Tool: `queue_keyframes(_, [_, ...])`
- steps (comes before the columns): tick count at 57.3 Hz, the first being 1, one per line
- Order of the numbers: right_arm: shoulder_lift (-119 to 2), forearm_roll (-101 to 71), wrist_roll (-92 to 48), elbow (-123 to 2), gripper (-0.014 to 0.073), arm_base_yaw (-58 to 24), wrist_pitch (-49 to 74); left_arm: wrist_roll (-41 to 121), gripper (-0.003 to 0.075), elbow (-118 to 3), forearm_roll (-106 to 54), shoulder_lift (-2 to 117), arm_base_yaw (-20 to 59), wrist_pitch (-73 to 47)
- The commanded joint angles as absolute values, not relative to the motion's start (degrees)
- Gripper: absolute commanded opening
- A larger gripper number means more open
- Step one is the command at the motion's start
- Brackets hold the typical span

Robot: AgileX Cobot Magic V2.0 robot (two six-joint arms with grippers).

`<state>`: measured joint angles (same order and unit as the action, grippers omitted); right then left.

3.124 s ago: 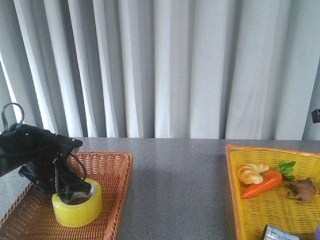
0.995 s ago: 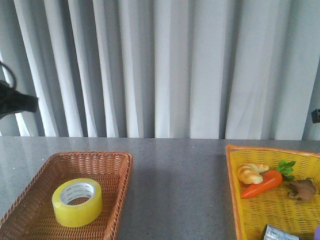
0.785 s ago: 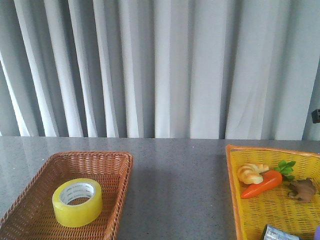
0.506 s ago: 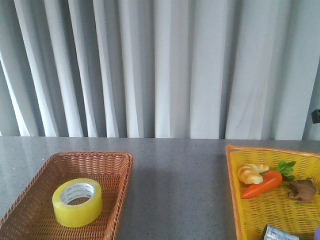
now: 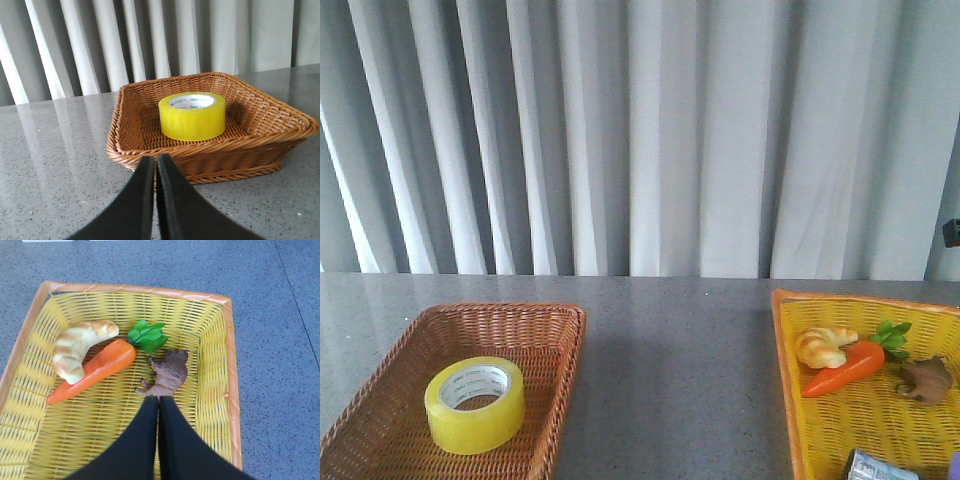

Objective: Transfer tape with both arms

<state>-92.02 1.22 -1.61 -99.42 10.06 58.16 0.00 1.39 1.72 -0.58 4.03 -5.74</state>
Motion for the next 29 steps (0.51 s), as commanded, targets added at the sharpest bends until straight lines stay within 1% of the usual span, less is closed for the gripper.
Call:
queue_keyframes(1, [-89.7, 1.45, -1.68, -100.83, -0.0008, 10.41, 55.36, -0.3, -0.0006, 1.0, 1.21, -1.56, 3.99, -2.15])
queue_keyframes(14, [-89.7, 1.45, -1.68, -100.83, -0.0008, 10.41, 55.36, 0.0, -0.0006, 1.0, 1.17, -1.6, 3.87, -2.15])
queue_keyframes(29, [-89.7, 1.45, -1.68, -100.83, -0.0008, 10.41, 55.36, -0.92, -0.0006, 1.0, -0.37, -1.6, -0.44, -1.92])
